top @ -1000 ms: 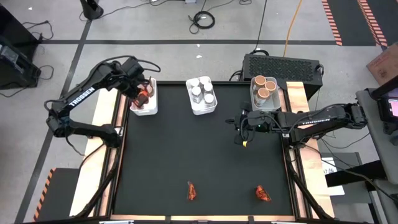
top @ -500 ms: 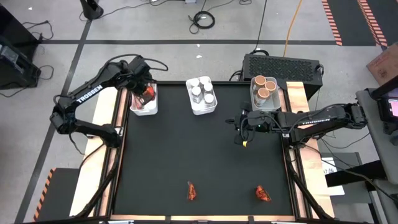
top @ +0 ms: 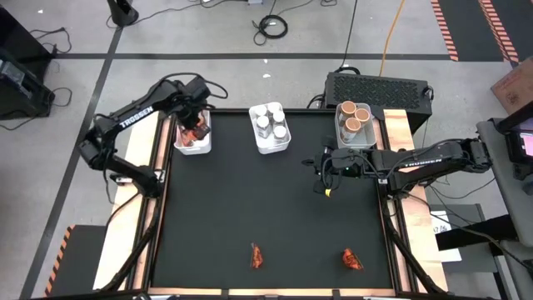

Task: Sort spices by type
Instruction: Put the orange seasoning pack into the left white bin

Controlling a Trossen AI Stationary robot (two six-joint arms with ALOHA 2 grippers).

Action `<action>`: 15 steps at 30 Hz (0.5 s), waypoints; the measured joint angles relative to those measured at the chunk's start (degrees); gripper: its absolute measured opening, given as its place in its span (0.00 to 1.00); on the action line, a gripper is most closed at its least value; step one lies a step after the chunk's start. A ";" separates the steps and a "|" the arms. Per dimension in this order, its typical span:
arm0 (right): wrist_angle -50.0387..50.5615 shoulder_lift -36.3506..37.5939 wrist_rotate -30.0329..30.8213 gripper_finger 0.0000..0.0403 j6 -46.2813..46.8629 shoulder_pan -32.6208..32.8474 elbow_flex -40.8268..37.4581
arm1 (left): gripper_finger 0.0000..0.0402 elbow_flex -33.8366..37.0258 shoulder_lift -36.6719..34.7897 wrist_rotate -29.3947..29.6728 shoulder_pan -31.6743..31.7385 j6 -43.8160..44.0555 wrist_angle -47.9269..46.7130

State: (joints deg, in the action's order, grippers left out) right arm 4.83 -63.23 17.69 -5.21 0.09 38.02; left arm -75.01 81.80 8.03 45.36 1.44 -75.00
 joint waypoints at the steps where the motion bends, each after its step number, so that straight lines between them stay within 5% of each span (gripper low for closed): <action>1: 0.01 0.00 0.00 0.00 0.00 -0.01 0.00 | 0.00 -0.01 0.60 -0.02 0.05 1.14 -0.53; 15: 0.01 0.00 0.00 0.00 0.00 -0.01 0.00 | 0.00 -0.01 6.70 3.67 4.49 10.35 -3.38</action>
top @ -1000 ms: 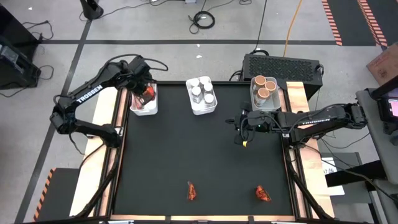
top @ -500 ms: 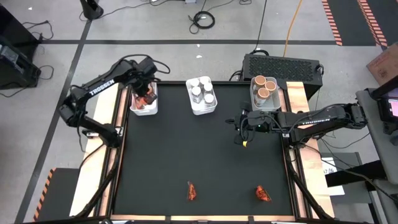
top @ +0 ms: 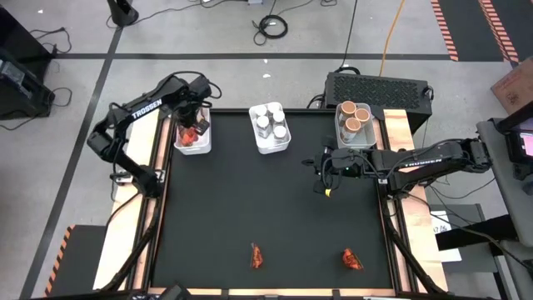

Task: Sort spices by type
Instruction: Put the orange seasoning pack into the left white bin

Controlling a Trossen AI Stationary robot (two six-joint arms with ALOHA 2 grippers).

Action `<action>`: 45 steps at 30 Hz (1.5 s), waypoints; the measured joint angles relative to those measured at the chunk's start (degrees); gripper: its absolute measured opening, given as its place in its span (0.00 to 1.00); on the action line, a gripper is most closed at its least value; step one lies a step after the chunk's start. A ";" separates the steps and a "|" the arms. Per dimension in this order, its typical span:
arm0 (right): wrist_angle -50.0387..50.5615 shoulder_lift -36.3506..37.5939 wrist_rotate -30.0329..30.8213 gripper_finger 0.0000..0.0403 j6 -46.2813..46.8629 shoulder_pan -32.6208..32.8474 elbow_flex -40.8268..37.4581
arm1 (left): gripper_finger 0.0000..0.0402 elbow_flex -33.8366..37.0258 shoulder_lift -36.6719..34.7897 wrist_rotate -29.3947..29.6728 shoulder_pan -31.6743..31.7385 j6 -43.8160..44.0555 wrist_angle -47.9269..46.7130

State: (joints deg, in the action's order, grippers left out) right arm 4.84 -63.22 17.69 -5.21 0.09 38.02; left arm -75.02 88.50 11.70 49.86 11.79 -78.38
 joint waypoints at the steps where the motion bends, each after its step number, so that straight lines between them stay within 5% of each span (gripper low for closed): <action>1: 0.00 -0.01 0.01 0.00 0.00 -0.01 0.00 | 0.00 0.00 0.36 -0.43 0.55 0.67 -0.45; 24: 0.00 0.00 0.00 0.00 0.00 0.00 0.00 | 0.02 0.37 6.04 -0.51 1.56 5.49 2.00; 45: 0.00 0.00 0.01 0.00 0.00 0.01 0.00 | 0.57 -1.48 6.02 0.11 1.56 0.95 0.04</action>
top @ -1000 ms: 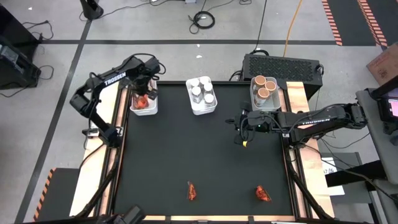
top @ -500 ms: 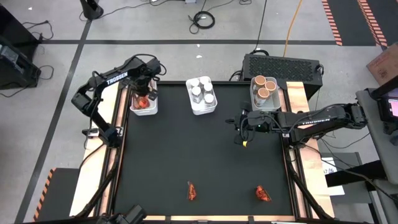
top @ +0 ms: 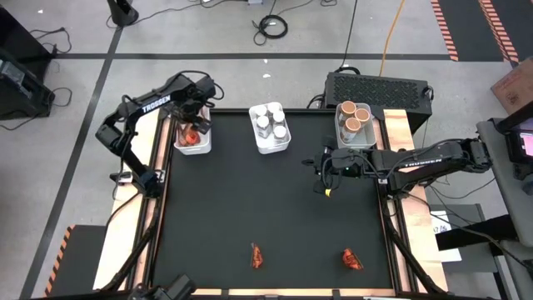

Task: Sort spices by type
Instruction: Put the orange seasoning pack into the left white bin

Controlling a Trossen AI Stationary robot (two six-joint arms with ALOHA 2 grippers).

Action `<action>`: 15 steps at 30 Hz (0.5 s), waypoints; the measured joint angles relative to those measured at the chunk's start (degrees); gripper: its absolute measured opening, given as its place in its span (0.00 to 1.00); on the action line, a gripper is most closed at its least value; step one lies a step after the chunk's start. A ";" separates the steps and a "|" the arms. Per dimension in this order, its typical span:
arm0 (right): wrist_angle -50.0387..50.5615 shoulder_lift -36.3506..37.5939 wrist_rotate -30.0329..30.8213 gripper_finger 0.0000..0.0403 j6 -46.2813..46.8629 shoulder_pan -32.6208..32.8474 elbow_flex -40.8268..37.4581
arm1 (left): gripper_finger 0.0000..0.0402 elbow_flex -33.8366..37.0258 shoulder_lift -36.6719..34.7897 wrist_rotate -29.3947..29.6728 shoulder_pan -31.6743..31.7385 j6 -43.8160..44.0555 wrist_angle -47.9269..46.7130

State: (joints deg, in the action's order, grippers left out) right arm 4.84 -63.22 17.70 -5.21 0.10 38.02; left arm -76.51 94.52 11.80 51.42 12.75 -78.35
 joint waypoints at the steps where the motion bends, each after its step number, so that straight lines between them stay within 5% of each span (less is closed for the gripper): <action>1: 0.00 -0.01 -0.01 0.00 0.00 -0.02 0.01 | 0.58 -0.68 0.00 0.05 -0.03 -0.12 -0.35; 15: -0.02 0.00 -0.01 0.00 0.00 0.00 0.00 | 0.60 -4.55 -9.96 -2.04 -3.75 -1.58 -1.28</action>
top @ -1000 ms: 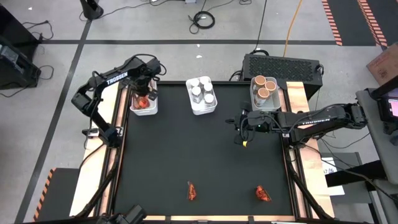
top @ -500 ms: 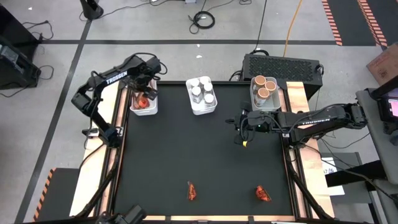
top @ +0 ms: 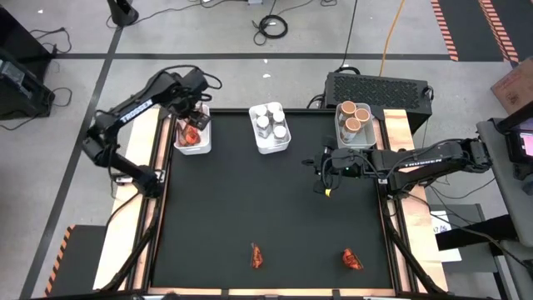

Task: Sort spices by type
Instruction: Put the orange seasoning pack into the left white bin

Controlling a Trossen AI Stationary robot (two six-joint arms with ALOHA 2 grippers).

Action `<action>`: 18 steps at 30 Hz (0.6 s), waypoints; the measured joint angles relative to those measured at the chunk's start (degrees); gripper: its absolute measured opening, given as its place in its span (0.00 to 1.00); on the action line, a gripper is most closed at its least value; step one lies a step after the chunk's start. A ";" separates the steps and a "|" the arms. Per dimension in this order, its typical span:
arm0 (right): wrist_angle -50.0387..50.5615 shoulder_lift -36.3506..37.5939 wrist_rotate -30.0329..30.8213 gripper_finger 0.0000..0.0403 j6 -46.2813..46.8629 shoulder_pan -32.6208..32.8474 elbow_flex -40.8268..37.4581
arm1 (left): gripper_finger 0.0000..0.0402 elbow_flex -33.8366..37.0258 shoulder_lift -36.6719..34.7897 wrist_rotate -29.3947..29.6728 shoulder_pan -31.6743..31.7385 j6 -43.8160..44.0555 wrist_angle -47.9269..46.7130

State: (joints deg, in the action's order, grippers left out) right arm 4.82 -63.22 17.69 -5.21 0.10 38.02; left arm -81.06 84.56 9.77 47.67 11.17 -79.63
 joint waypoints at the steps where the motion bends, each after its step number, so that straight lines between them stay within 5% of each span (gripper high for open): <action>1: 0.00 0.00 0.00 0.00 0.00 -0.01 0.00 | 0.60 0.00 -0.98 -0.88 -0.95 0.06 -0.16; 6: 0.02 0.00 0.00 0.00 0.00 0.00 0.01 | 0.60 0.00 -5.83 -7.68 -8.96 1.72 -0.45; 18: 0.02 0.00 0.00 0.00 0.00 0.00 0.00 | 0.60 0.00 -11.45 -10.96 -40.30 22.93 -0.51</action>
State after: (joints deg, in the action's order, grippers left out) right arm 4.84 -63.22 17.69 -5.21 0.10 38.02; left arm -81.06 73.11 -1.19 7.37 34.10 -80.13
